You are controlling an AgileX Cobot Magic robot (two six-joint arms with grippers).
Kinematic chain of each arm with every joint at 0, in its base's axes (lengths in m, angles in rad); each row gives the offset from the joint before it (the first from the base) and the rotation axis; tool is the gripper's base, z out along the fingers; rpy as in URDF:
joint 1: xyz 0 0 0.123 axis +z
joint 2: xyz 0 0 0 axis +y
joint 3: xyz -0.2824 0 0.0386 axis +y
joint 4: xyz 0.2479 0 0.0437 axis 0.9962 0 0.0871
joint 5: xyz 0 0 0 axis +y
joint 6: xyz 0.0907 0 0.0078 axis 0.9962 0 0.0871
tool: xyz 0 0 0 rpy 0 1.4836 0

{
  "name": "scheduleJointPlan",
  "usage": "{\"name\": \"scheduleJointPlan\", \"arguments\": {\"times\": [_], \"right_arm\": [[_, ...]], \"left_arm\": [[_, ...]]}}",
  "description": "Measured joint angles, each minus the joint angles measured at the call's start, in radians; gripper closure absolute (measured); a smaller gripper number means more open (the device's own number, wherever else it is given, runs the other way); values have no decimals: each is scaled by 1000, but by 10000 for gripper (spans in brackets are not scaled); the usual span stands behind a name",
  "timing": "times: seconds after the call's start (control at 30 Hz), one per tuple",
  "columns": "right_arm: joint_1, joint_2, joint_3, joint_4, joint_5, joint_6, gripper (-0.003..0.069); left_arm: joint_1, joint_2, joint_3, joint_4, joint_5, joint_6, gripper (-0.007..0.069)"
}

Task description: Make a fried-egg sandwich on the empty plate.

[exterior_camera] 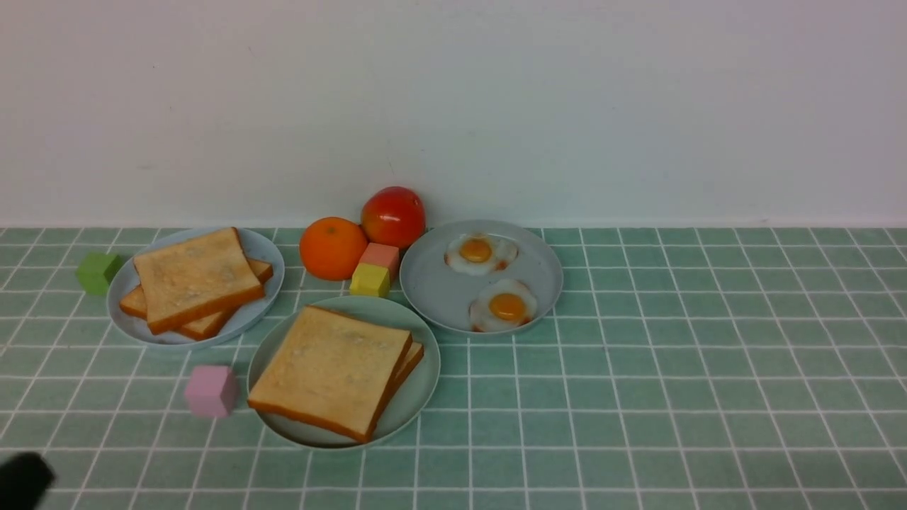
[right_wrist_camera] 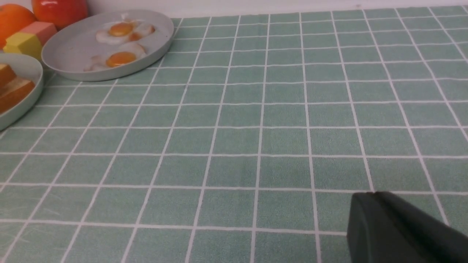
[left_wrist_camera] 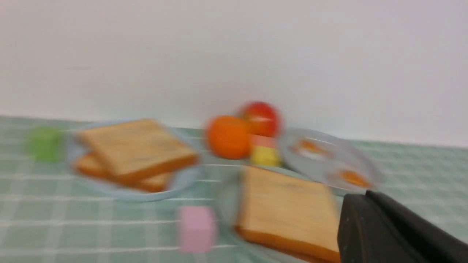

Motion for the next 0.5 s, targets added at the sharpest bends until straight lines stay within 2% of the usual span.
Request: {"name": "scheduleJointPlan", "arguments": {"times": [0.07, 0.1, 0.17, 0.33, 0.5], "right_arm": [[0, 0, 0, 0, 0, 0, 650], [0, 0, 0, 0, 0, 0, 650], [0, 0, 0, 1, 0, 0, 648], [0, 0, 0, 1, 0, 0, 644], [0, 0, 0, 1, 1, 0, 637]], "left_arm": [[94, -17, 46, -28, -3, 11, 638], [108, -21, 50, -29, 0, 11, 638], [159, -50, 77, -48, 93, 16, 638], [180, -55, 85, -56, 249, 21, 638], [180, -55, 85, -56, 250, 21, 638]]}}
